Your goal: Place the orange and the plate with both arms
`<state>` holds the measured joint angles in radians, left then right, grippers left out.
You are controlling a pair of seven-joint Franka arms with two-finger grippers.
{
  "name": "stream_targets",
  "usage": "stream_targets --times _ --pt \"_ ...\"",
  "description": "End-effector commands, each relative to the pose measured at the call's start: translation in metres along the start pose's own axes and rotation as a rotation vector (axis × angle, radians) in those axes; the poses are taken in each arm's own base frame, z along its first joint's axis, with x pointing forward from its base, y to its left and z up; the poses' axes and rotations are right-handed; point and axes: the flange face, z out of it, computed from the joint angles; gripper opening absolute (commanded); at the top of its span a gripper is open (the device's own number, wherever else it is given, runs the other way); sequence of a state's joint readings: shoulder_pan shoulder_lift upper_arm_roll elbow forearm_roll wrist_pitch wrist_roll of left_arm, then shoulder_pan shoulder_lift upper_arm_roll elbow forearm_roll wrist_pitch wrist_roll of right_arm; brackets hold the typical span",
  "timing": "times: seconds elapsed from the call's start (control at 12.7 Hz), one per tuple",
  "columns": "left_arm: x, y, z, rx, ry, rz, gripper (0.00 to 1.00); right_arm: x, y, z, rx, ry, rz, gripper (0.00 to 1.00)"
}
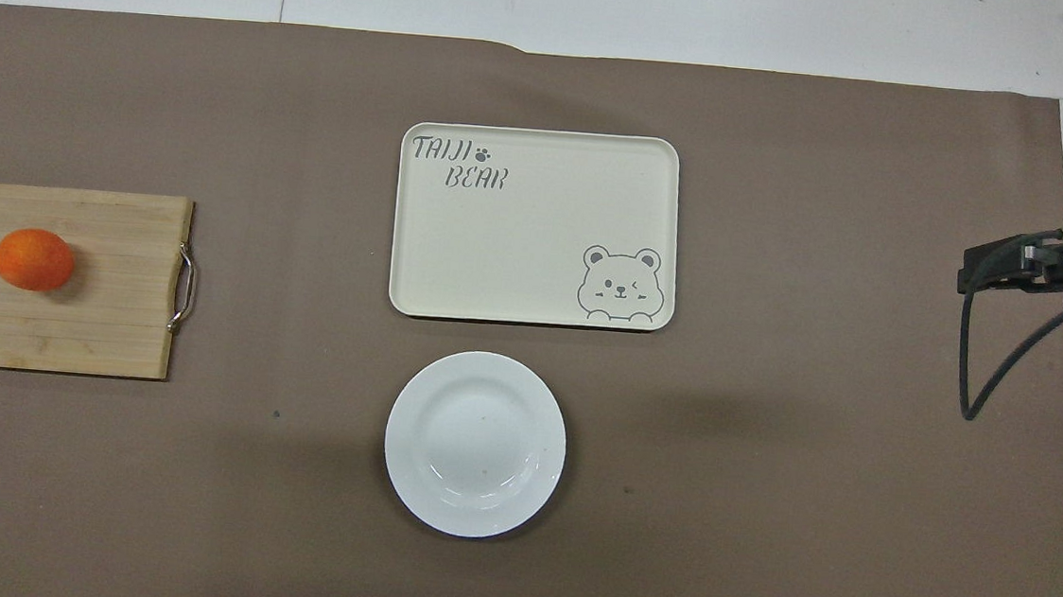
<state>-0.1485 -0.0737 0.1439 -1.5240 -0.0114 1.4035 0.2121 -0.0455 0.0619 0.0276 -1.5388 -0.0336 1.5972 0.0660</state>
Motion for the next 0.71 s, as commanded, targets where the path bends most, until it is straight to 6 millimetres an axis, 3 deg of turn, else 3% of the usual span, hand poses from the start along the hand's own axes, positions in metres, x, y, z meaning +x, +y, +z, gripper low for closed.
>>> stream_targets --times 0.0,0.63 --pt "-0.0064 0.0017 -0.003 0.012 -0.008 -0.001 1.0 -0.0047 0.0008 -0.0023 0.015 -0.005 0.019 1.0" --pt "-0.0041 0.0045 -0.0039 0.014 0.002 0.0 1.0 -0.0043 0.0008 -0.0014 0.015 -0.007 0.019 1.0"
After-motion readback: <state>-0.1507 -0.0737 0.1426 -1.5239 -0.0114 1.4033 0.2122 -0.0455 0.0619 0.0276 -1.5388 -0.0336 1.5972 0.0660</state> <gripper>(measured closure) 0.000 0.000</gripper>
